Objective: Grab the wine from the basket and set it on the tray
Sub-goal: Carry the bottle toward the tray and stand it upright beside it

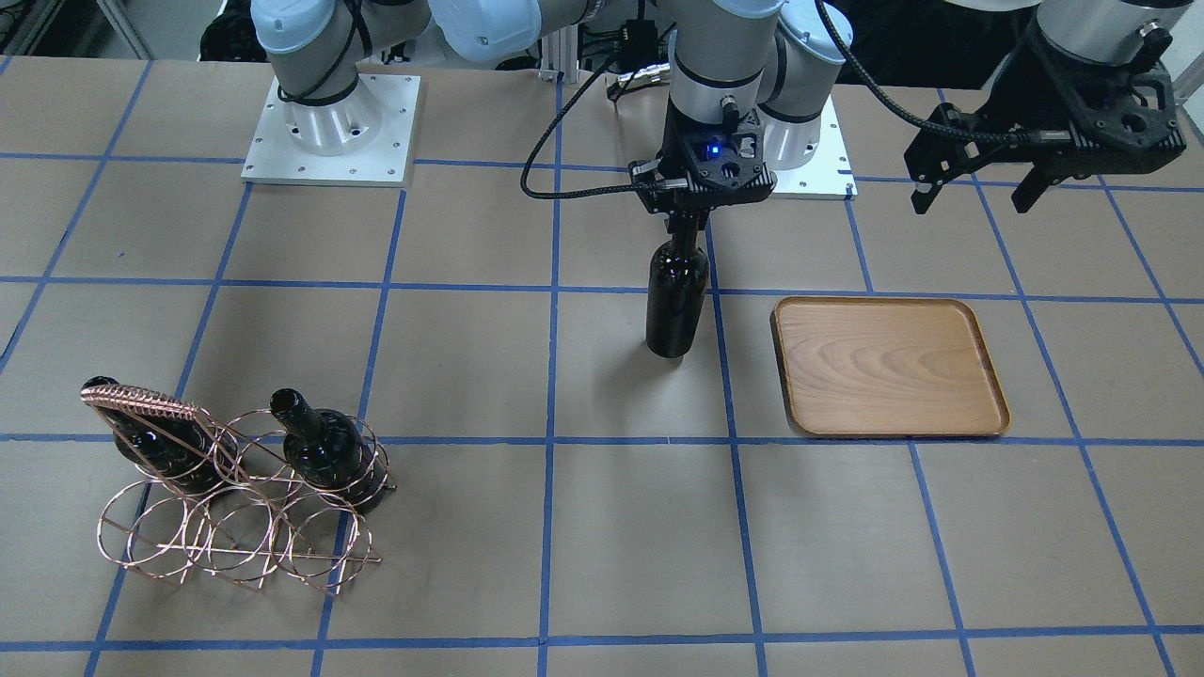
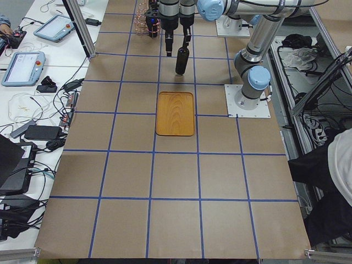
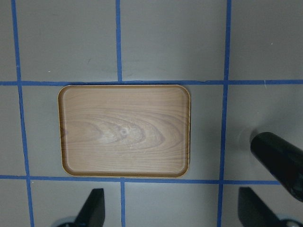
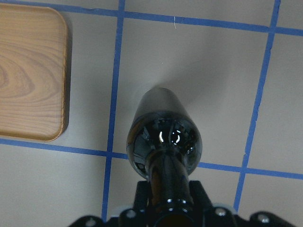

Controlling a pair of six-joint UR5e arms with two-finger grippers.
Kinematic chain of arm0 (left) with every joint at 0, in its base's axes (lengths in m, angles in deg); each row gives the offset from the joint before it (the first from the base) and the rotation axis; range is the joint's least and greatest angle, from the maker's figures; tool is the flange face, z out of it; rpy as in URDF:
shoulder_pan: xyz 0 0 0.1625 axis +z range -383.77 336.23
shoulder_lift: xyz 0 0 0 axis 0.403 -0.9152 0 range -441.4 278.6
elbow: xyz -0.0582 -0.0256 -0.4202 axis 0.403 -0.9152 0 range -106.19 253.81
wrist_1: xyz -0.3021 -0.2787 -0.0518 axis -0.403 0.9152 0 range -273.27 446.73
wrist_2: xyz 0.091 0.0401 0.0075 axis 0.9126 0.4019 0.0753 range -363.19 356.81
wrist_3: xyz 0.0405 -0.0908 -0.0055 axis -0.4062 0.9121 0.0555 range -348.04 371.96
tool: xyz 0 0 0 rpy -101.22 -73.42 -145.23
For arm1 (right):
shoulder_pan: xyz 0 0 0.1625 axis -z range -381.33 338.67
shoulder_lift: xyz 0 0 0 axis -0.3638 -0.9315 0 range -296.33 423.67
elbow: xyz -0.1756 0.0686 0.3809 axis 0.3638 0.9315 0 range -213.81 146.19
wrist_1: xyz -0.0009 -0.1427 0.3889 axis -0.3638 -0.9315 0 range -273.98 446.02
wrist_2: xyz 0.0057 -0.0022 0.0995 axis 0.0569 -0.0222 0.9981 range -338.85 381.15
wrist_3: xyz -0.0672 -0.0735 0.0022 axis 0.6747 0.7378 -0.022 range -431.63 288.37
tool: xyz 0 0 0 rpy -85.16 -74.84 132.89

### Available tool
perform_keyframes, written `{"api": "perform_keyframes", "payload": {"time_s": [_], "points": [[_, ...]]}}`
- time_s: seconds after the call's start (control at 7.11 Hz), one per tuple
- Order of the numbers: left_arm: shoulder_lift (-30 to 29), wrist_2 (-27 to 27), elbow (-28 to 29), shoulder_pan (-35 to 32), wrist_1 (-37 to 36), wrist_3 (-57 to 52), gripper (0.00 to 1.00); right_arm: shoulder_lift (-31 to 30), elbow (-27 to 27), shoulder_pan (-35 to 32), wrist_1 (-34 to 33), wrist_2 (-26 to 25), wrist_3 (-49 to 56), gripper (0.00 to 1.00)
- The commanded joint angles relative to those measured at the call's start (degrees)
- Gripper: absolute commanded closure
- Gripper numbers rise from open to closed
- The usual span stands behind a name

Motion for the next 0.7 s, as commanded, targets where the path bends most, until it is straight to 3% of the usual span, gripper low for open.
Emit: {"api": "perform_keyframes", "payload": {"time_s": [0.0, 0.14, 0.28, 0.42, 0.56], "points": [[0.09, 0.0, -0.05, -0.06, 0.09, 0.03, 0.0, 0.36, -1.62, -0.25, -1.02, 0.14, -0.68, 1.0], [0.09, 0.0, -0.05, -0.06, 0.26, 0.03, 0.0, 0.18, -2.07, -0.25, -2.68, -0.04, -0.85, 0.53], [0.27, 0.0, -0.22, -0.14, 0.87, 0.29, 0.0, -0.34, -1.72, -0.25, -2.43, -3.87, -0.51, 0.27], [0.62, -0.09, -0.49, -0.32, 1.4, 0.9, 0.0, -2.0, -1.72, -0.16, -2.52, -4.95, -0.76, 0.04], [1.58, -0.26, -1.53, -0.32, 2.54, 2.83, 0.0, -4.37, -1.46, 0.89, -2.17, -5.14, -0.68, 0.0]]}}
